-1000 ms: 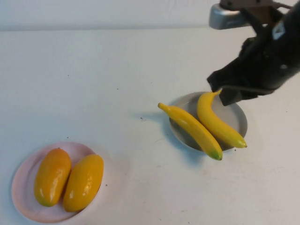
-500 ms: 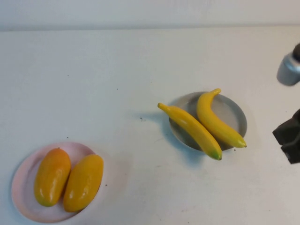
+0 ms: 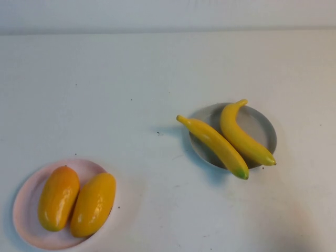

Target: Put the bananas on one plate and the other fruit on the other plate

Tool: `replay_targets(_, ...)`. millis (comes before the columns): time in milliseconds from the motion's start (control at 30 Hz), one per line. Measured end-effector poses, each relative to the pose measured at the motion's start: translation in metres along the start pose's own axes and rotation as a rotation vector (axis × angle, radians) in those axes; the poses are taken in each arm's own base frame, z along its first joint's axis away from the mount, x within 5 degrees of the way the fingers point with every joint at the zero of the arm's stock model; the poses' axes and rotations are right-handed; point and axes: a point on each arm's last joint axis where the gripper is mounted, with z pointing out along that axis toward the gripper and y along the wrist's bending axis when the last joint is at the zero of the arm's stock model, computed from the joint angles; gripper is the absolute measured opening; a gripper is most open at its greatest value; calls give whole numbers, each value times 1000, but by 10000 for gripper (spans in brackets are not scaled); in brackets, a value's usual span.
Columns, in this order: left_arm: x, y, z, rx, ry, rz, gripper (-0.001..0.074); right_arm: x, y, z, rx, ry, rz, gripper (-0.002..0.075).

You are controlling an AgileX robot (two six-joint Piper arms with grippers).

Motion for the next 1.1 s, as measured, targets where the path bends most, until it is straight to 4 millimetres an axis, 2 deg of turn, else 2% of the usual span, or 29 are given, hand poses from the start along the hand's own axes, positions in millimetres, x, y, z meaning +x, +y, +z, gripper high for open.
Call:
replay_targets(67,0,0,0,0,0,0,-3,22,-2,-6,45,-81,44,-15)
replay_targets(200,0,0,0,0,0,0,-3,45,-3,-13,82,-199,115,-15)
replay_targets(333,0,0,0,0,0,0,-3,47,-1,-20,74,-266,126,-15)
replay_targets(567,0,0,0,0,0,0,-3,62,4,-19,29,-115,155,-15)
replay_targets(1100,0,0,0,0,0,0,-3,63,5,-18,17,-107,179,-15)
